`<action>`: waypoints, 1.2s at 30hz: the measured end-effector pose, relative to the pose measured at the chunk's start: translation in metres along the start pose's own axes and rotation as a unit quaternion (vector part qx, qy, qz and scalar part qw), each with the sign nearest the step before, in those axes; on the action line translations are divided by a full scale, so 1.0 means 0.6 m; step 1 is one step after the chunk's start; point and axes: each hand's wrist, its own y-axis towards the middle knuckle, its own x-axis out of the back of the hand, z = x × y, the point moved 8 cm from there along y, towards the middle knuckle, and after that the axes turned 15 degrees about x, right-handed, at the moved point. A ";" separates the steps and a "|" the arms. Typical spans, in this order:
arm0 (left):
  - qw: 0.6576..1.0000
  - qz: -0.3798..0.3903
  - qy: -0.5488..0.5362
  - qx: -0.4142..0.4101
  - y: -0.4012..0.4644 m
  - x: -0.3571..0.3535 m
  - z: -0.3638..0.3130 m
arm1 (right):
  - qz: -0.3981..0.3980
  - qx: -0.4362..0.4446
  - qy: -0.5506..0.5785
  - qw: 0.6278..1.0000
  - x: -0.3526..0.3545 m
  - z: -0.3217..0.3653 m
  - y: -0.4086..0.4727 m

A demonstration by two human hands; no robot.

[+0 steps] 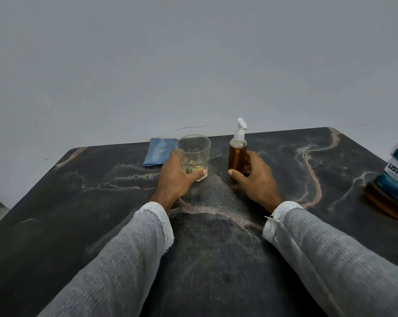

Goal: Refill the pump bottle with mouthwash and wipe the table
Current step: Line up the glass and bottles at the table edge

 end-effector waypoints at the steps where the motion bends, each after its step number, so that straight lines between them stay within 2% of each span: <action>1: 1.000 -0.003 0.001 -0.001 0.015 -0.005 -0.003 | 0.000 0.000 -0.003 1.000 -0.003 -0.007 0.013; 8: 1.000 -0.014 0.018 -0.002 0.110 -0.032 -0.019 | -0.001 0.000 -0.017 1.000 -0.025 -0.049 0.103; 16: 0.999 -0.047 -0.002 0.021 0.171 -0.045 -0.015 | 0.017 -0.032 -0.090 0.995 -0.044 -0.096 0.176; 23: 0.997 -0.064 -0.044 0.017 0.178 -0.054 0.000 | 0.023 -0.040 -0.124 0.991 -0.053 -0.111 0.191; 29: 0.997 -0.065 -0.045 0.020 0.174 -0.052 0.003 | 0.012 -0.040 -0.151 0.988 -0.045 -0.103 0.189; 36: 0.996 -0.074 -0.034 0.025 0.175 -0.056 0.003 | 0.038 -0.039 -0.171 0.984 -0.051 -0.098 0.191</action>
